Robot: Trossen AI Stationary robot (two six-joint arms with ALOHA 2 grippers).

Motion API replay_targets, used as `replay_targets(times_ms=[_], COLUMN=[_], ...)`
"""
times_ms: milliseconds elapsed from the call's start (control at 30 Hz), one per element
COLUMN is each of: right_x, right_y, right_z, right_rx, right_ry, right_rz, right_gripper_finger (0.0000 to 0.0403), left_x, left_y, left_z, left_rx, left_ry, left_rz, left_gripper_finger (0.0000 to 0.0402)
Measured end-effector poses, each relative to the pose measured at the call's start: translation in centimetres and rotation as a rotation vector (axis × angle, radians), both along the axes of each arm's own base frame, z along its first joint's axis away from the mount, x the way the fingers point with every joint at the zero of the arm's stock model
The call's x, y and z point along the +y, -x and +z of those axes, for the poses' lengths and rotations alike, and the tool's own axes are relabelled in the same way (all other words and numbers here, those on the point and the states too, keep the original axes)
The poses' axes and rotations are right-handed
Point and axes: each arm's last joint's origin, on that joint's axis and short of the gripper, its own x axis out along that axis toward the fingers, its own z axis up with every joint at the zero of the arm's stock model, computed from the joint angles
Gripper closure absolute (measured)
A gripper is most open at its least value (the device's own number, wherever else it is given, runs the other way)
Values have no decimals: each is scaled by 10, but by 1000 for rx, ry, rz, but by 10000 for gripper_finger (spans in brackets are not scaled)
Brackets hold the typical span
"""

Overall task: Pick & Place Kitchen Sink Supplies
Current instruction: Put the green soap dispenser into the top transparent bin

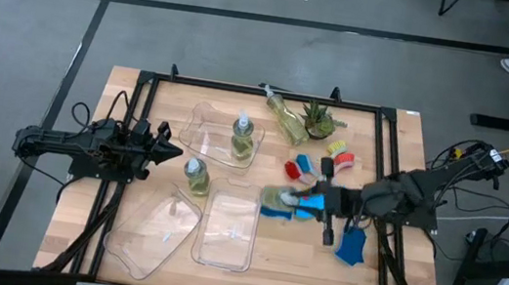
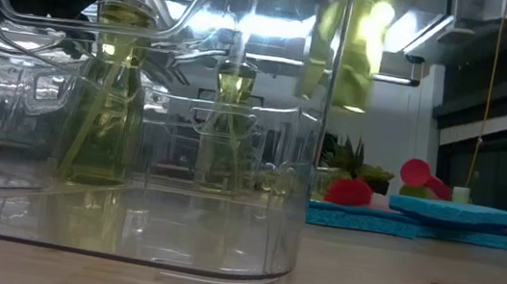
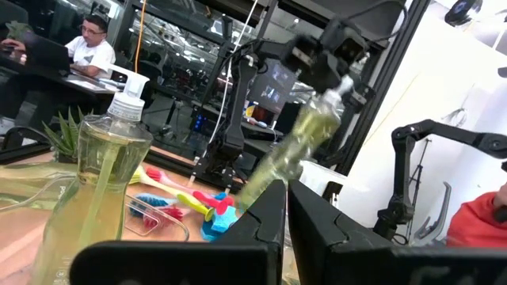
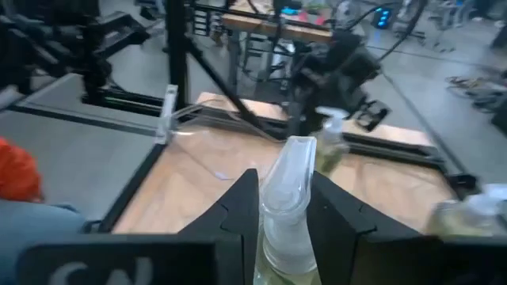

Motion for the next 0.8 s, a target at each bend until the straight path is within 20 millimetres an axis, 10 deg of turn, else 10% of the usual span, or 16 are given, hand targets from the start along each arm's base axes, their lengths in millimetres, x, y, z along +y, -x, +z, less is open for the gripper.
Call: replay_targets(times_ms=[533, 800], right_x=[-49, -62], right_y=[1, -32], right_z=[82, 106], right_rx=[-210, -250], right_ry=[22, -2], right_rz=[3, 96], right_gripper_finger=[318, 319], left_x=[0, 0], left_y=[0, 0], left_z=[0, 0], left_rx=[0, -1], left_ry=[0, 0], left_rz=[0, 0], left_gripper_finger=[391, 389])
